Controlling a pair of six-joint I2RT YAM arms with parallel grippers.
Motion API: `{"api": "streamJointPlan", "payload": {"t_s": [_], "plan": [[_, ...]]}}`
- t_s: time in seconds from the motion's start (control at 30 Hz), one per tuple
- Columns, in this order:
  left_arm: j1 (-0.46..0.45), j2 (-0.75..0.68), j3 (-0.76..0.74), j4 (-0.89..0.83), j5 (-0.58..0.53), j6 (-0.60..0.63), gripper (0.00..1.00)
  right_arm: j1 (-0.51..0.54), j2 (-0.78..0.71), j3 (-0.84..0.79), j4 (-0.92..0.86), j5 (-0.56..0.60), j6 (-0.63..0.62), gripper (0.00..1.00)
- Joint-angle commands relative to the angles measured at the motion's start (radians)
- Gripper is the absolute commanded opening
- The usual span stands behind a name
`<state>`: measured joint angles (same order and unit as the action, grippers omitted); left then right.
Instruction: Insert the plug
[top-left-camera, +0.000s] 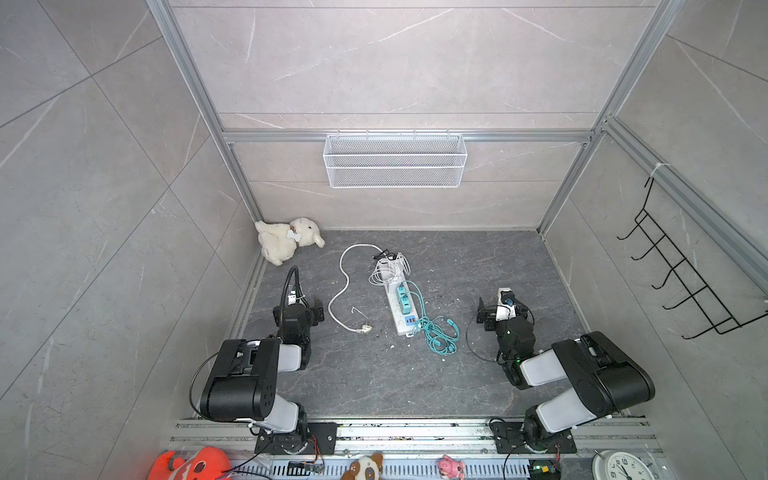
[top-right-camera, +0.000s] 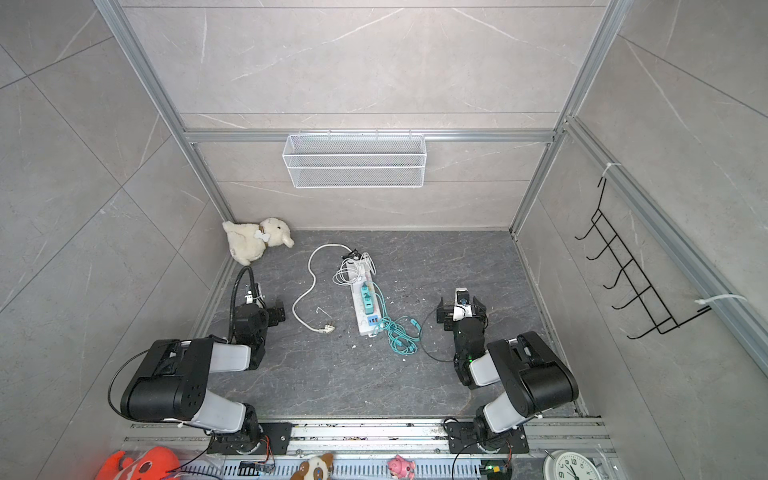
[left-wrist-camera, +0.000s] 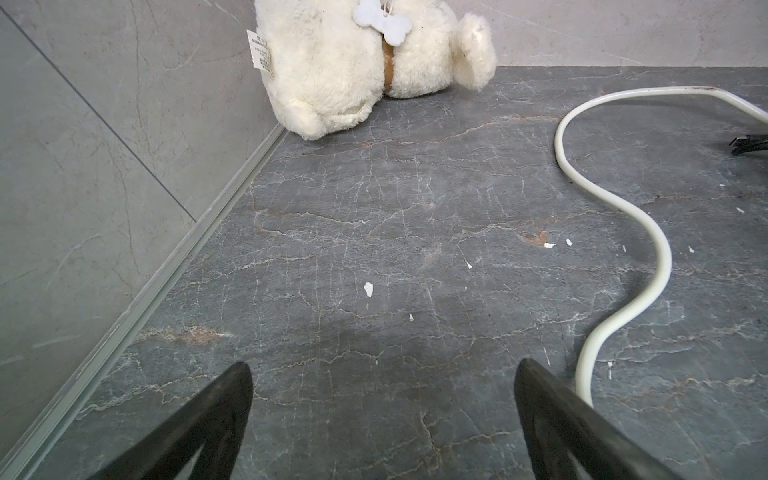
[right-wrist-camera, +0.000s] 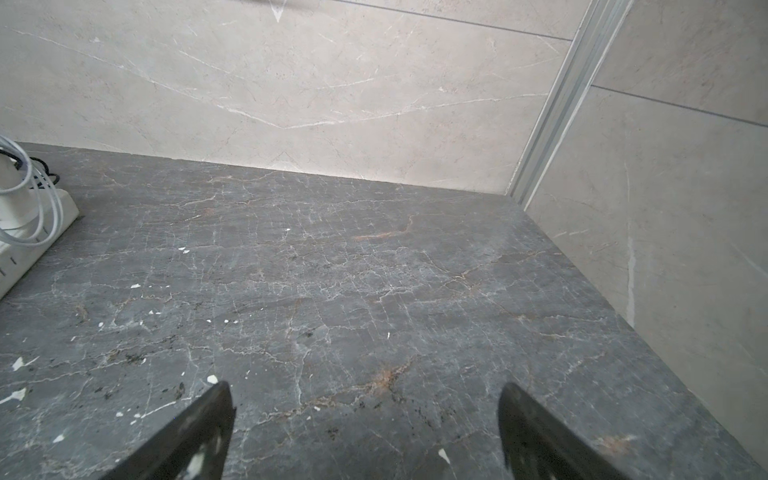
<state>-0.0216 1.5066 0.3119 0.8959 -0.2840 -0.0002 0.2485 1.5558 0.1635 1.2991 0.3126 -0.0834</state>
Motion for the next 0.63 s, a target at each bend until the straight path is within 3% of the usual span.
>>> {"api": "streamJointPlan", "payload": {"t_s": [0.0, 0.6], "plan": [[0.005, 0.001, 0.021, 0.018, -0.009, -0.019, 1.0, 0.006, -0.004, 0.016, -0.016, 0.019, -0.012, 0.99], [0.005, 0.001, 0.019, 0.018, -0.01, -0.019, 1.0, -0.01, -0.023, 0.083, -0.166, 0.012, 0.015, 0.99]]}}
